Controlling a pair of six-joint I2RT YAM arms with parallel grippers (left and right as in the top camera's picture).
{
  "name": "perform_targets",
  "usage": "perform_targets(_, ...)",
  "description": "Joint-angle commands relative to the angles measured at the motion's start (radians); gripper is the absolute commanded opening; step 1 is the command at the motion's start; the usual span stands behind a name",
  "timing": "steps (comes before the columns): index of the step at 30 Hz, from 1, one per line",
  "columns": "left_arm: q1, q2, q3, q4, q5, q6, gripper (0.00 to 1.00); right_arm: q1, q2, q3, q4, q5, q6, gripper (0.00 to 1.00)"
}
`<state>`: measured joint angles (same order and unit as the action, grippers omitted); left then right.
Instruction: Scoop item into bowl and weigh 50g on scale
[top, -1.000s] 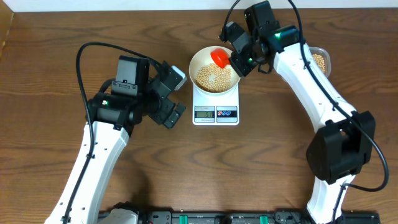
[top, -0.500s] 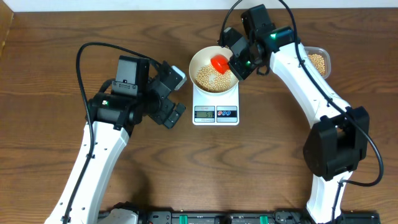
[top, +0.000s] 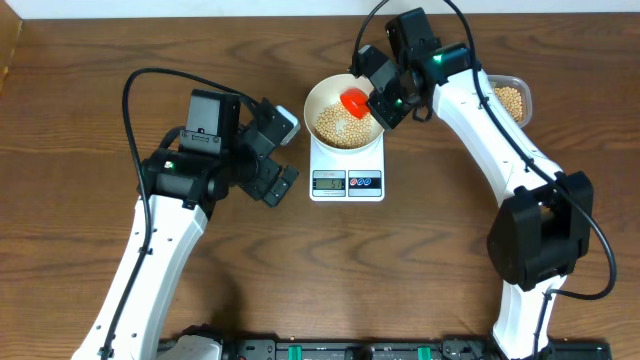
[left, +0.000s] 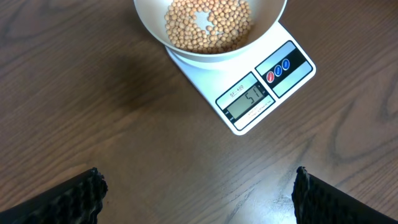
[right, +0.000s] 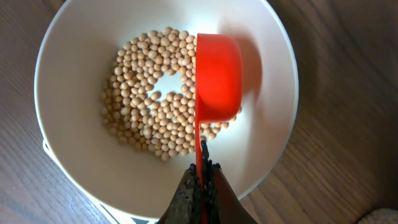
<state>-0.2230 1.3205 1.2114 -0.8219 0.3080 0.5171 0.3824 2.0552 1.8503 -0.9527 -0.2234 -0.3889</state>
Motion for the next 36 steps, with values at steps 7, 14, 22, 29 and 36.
perform_targets(7, 0.003, 0.006, 0.003, 0.0, -0.003, -0.009, 0.98, 0.03, 0.012, -0.007, -0.01, 0.008, -0.016, 0.01)
perform_targets(14, 0.003, 0.006, 0.003, 0.0, -0.003, -0.009, 0.98, 0.053, 0.013, -0.007, -0.016, 0.008, -0.016, 0.01)
perform_targets(22, 0.003, 0.006, 0.003, 0.0, -0.003, -0.009, 0.98, 0.056, 0.013, -0.007, -0.031, -0.023, -0.016, 0.01)
perform_targets(29, 0.003, 0.006, 0.003, 0.0, -0.003, -0.009, 0.98, 0.067, 0.013, -0.007, -0.032, -0.042, -0.016, 0.01)
perform_targets(36, 0.003, 0.006, 0.003, 0.0, -0.003, -0.009, 0.98, 0.073, 0.013, -0.007, -0.034, -0.058, -0.016, 0.01)
